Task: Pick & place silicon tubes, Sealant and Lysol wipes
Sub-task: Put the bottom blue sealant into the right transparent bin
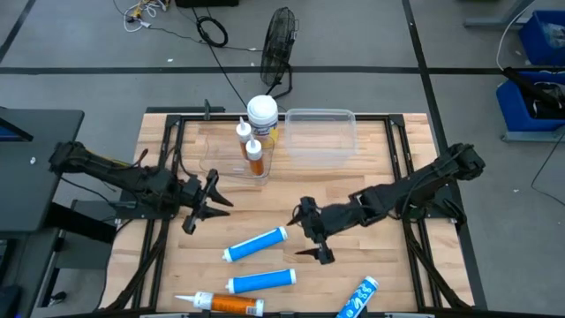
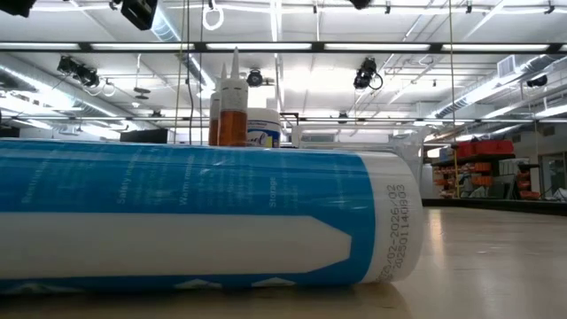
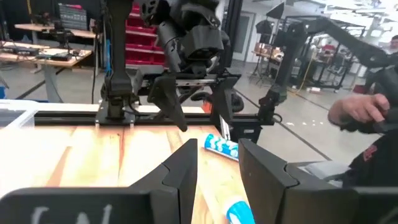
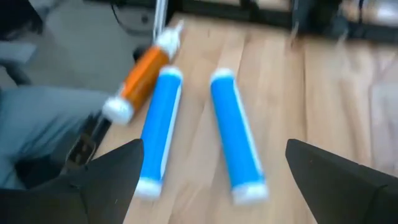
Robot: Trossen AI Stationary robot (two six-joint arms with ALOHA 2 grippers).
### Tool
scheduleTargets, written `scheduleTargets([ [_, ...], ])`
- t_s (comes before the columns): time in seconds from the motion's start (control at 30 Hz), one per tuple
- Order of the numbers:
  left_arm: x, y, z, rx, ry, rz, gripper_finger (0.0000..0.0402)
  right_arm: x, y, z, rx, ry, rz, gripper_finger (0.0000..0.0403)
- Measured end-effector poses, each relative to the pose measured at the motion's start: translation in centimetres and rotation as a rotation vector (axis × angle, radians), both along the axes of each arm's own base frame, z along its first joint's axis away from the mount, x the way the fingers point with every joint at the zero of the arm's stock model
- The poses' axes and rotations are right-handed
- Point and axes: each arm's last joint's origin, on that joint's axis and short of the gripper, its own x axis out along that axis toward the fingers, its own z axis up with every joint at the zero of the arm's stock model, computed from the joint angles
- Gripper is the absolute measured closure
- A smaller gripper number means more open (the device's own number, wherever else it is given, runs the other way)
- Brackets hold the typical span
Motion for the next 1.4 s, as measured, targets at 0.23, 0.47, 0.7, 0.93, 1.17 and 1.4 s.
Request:
scheduleTargets([
  [0.23, 1.0, -0.6, -1.0, 0.019, 0.062, 0.025, 0.0280, -1.9, 1.2, -1.4, 0.038, 0.216, -0.053, 0.0005],
  [0.47, 1.9, -0.9, -1.7, 0.029, 0.090, 0.043, 0.0280, -4.0, 3.5, -2.1, 0.056, 0.336, -0.028, 0.0005],
  [0.7, 2.1, -1.0, -1.7, 0.007, 0.086, 0.051, 0.0280, -6.7, 6.4, -2.7, 0.029, 0.433, 0.059, 0.0005],
  [0.93, 2.1, -0.8, -1.7, 0.009, 0.080, 0.101, 0.0280, -9.2, 8.2, -3.3, 0.086, 0.595, 0.047, 0.0005],
  [1.17, 2.1, -0.8, -1.7, 0.010, 0.080, 0.102, 0.0280, -10.9, 10.7, -4.6, 0.070, 0.656, 0.070, 0.0005],
  [1.4, 2.2, -0.5, -1.7, 0.018, 0.079, 0.137, 0.0280, -12.1, 12.7, -6.8, -0.022, 0.702, 0.131, 0.0005],
])
